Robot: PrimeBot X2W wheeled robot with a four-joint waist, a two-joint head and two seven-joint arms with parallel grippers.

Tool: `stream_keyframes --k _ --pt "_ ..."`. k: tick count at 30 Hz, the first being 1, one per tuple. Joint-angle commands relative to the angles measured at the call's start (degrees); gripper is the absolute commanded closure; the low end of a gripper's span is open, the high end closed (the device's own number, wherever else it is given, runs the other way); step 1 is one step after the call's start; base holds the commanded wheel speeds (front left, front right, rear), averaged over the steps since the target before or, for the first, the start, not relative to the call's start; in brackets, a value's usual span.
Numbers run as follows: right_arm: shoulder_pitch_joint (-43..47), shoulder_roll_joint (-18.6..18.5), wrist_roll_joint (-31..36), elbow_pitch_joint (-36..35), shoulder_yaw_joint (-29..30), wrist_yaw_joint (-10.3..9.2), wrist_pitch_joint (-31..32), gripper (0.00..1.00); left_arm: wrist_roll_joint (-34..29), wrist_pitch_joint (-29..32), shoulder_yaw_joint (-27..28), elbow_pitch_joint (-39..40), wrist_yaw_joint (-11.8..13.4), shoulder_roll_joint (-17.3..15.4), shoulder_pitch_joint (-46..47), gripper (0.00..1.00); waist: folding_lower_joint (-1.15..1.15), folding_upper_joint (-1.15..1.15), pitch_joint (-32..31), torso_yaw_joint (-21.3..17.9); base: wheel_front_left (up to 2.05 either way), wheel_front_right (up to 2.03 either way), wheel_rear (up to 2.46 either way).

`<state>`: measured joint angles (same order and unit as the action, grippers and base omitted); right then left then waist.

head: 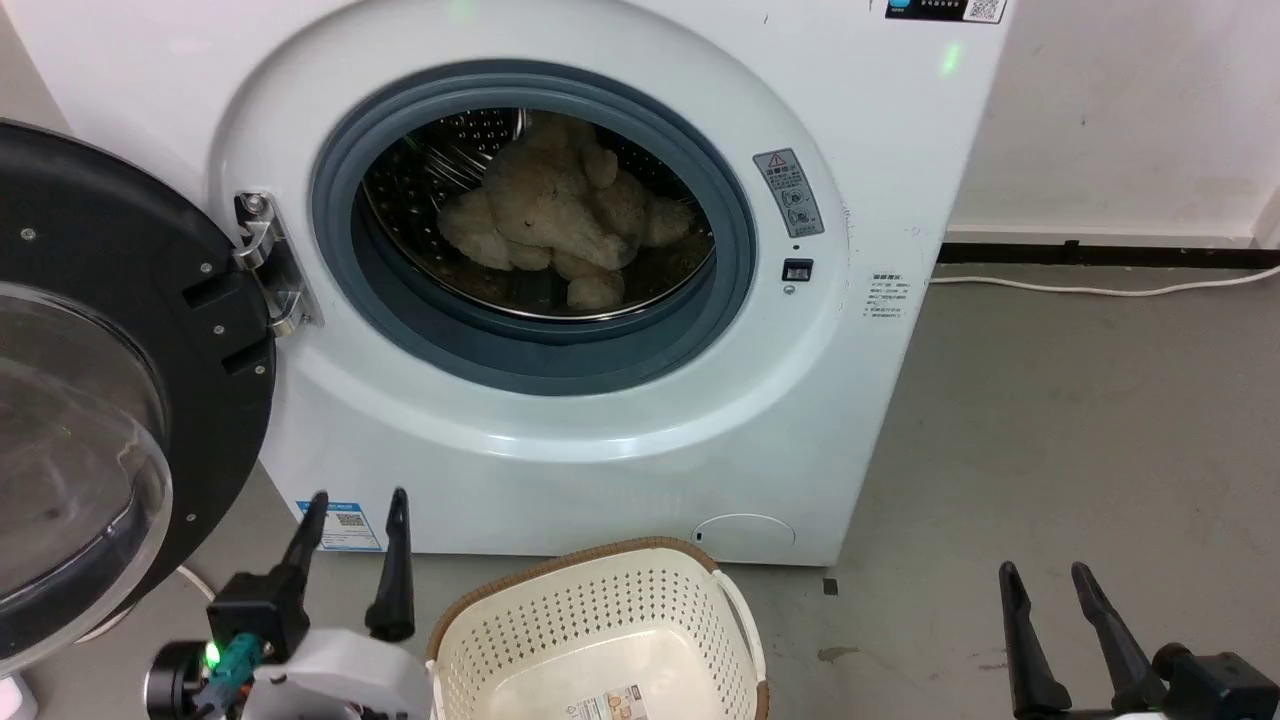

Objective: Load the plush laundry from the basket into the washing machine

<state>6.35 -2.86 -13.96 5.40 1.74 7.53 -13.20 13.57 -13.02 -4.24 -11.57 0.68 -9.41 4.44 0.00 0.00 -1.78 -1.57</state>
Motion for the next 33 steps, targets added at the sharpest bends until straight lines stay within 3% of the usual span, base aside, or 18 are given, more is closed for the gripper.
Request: stream_keyframes --k 1,29,30,33 --pt "0.87 -0.01 0.59 -0.24 0.09 -0.04 0.06 0.00 0.02 0.27 -0.17 0.58 0.29 -0.07 -1.30 0.00 0.00 0.00 -0.13 0.11 0.00 0.00 0.00" --pt "2.12 -0.01 1.46 -0.11 -0.38 -0.04 0.52 0.00 2.41 1.53 -1.71 3.43 1.32 0.73 -6.87 0.00 0.00 0.00 -0.28 1.36 0.00 0.00 0.00" --pt "2.00 0.00 1.32 -0.01 -0.32 0.00 0.43 1.00 2.31 1.86 -1.72 3.38 1.21 0.87 -6.77 1.00 0.01 0.00 -0.28 1.37 0.00 0.00 0.00" --pt "1.99 0.00 1.32 -0.01 -0.31 0.00 0.44 1.00 2.29 1.93 -1.72 3.39 1.16 0.93 -6.76 1.00 0.01 0.00 -0.26 1.38 0.00 0.00 0.00"
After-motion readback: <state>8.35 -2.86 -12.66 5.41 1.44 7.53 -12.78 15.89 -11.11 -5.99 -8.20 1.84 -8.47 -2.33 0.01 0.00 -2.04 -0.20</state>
